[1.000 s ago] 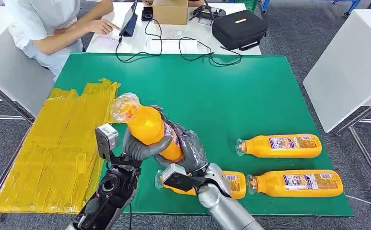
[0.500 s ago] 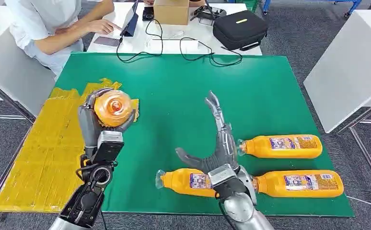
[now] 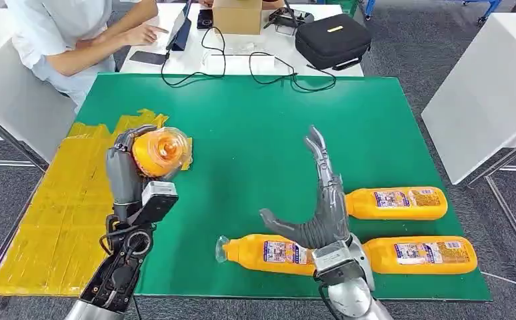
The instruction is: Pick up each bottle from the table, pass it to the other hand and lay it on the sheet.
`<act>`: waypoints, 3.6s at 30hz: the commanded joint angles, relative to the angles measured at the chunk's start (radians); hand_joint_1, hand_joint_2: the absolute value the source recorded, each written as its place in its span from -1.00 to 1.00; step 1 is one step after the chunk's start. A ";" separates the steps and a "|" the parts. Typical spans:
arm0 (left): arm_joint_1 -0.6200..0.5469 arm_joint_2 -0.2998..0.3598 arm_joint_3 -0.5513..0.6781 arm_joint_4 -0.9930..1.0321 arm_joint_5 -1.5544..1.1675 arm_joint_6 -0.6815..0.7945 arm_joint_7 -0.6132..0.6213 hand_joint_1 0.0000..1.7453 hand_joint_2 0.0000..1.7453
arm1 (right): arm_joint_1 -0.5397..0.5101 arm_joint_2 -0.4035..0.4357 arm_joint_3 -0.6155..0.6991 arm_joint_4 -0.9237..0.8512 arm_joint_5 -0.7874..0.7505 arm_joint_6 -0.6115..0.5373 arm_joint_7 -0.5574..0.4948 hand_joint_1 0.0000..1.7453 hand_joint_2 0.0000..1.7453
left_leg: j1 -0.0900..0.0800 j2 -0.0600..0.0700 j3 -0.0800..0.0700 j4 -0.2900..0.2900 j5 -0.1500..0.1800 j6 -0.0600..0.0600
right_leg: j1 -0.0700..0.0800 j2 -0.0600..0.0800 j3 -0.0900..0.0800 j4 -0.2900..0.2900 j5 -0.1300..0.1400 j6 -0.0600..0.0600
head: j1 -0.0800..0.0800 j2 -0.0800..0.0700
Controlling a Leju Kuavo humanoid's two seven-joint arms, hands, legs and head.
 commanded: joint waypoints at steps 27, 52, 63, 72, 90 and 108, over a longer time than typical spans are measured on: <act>-0.489 0.196 -0.253 0.980 -0.762 -0.275 0.793 -1.00 1.00 | -0.006 -0.076 -0.009 0.068 0.405 0.319 0.328 -1.00 1.00 | 0.000 0.002 0.002 0.000 0.002 0.000 | 0.001 0.001 0.002 0.000 0.002 -0.004 | 0.000 0.000; -0.245 0.022 0.174 0.504 -0.170 -0.366 0.284 -1.00 -1.00 | 0.164 -0.461 0.027 0.039 0.684 0.591 0.423 -1.00 1.00 | -0.002 -0.005 0.004 0.000 0.000 0.001 | -0.001 -0.007 0.006 -0.001 -0.002 -0.004 | 0.000 0.000; -0.134 0.011 0.191 0.220 0.198 -0.478 0.192 -1.00 -1.00 | 0.200 -0.421 0.020 0.158 0.747 0.591 0.487 -1.00 1.00 | -0.002 0.000 0.003 -0.001 -0.001 0.001 | -0.001 -0.001 0.003 -0.002 0.000 -0.003 | 0.000 0.000; 0.076 0.026 0.078 -0.291 0.510 -0.578 0.087 -1.00 1.00 | 0.221 -0.213 -0.055 0.292 0.801 0.438 0.605 1.00 1.00 | 0.000 0.010 0.013 -0.002 -0.005 0.001 | 0.001 0.007 0.011 -0.004 0.000 -0.003 | 0.000 0.000; 0.106 0.007 0.002 -0.328 0.484 -0.560 0.084 -1.00 1.00 | 0.131 0.014 -0.292 0.303 0.608 0.049 0.394 1.00 1.00 | 0.003 0.026 0.017 -0.003 -0.008 0.002 | 0.005 0.022 0.007 -0.003 0.010 -0.010 | 0.001 0.000; -0.013 0.049 -0.185 -0.026 0.849 -0.871 0.188 -1.00 1.00 | 0.096 0.123 -0.364 0.291 -0.055 -0.207 -0.069 1.00 1.00 | 0.001 0.007 0.000 -0.003 0.007 -0.001 | 0.001 0.003 -0.004 -0.002 0.011 -0.004 | 0.000 0.000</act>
